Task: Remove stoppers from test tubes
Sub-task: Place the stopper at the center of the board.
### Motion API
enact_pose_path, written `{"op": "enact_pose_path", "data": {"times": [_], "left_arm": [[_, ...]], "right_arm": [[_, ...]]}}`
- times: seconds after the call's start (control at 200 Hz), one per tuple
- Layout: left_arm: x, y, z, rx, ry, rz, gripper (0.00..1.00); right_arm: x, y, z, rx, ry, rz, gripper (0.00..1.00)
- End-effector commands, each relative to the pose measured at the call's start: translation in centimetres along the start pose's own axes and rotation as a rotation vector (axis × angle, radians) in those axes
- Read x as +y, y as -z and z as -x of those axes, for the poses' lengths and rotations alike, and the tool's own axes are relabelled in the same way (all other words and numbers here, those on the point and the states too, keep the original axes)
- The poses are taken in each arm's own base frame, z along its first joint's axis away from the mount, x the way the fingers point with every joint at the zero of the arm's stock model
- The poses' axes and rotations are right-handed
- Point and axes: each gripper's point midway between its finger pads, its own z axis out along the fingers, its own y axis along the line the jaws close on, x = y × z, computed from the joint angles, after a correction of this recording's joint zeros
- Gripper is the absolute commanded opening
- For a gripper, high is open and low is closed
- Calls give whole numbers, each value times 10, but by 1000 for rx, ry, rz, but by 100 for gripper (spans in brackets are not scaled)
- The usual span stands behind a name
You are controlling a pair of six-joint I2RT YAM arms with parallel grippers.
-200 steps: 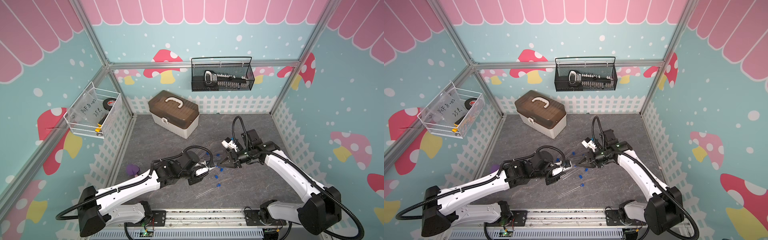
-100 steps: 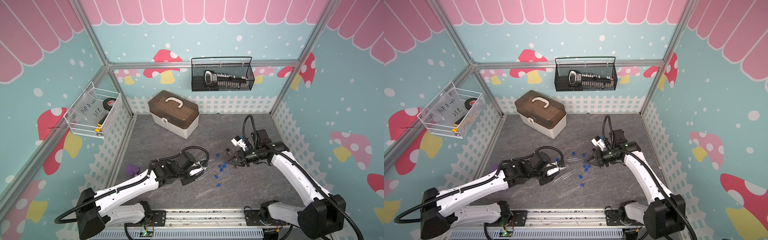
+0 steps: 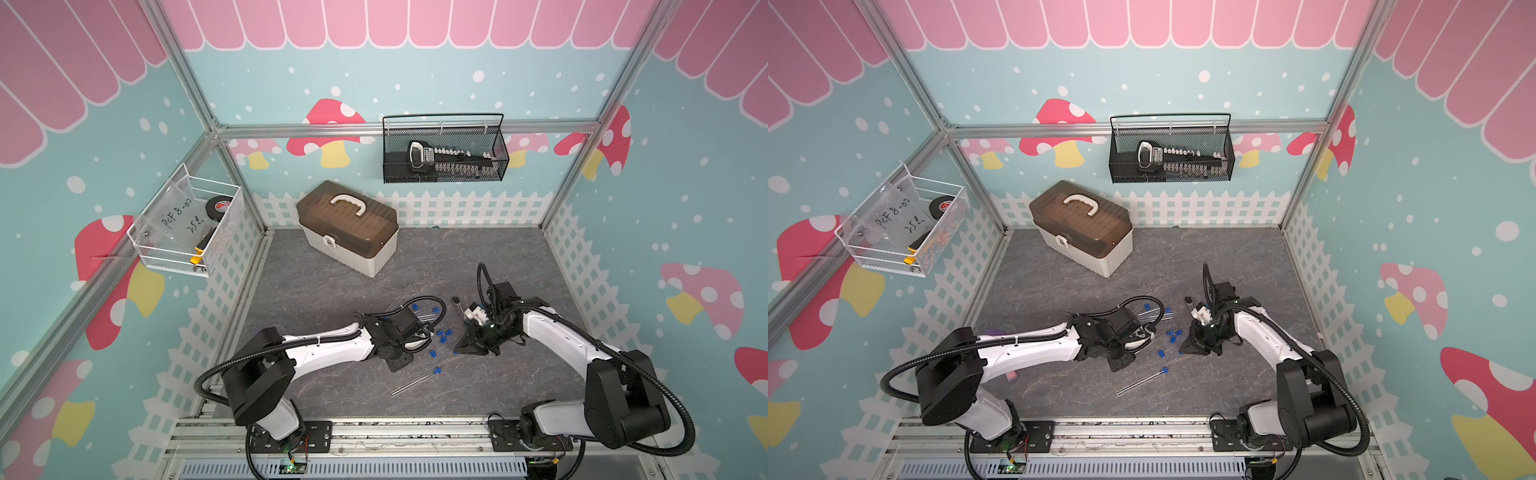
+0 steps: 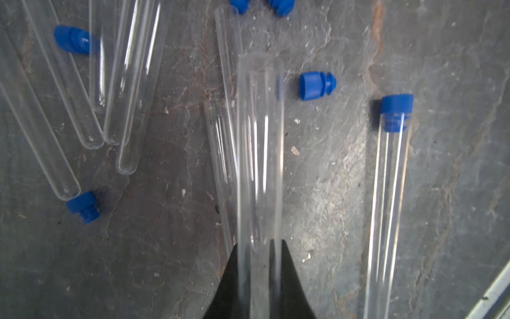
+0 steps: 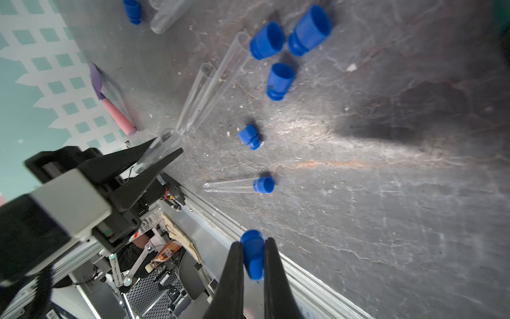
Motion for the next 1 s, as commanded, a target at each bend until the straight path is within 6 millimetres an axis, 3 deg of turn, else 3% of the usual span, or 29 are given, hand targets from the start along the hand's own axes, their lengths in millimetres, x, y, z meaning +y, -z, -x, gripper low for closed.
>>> {"op": "enact_pose_path", "data": {"times": [0.0, 0.27, 0.515, 0.62, 0.815, 0.996], "left_arm": [[-5, -5, 28, -58, 42, -37, 0], [-17, -25, 29, -17, 74, -68, 2], [-17, -35, 24, 4, 108, -64, 13], [-13, -32, 28, -9, 112, -51, 24], [-4, -20, 39, -36, 112, -27, 42], [3, 5, 49, -85, 136, -9, 50]], "right_arm": [[-13, -8, 15, -58, -11, -52, 0], [-34, -22, 33, -98, -55, -117, 0], [-38, -28, 37, -94, -61, -120, 0], [-38, -30, 39, -98, -62, -116, 0], [-40, -34, 45, -99, -62, -125, 22], [-36, -35, 52, -100, -50, -113, 36]]}}
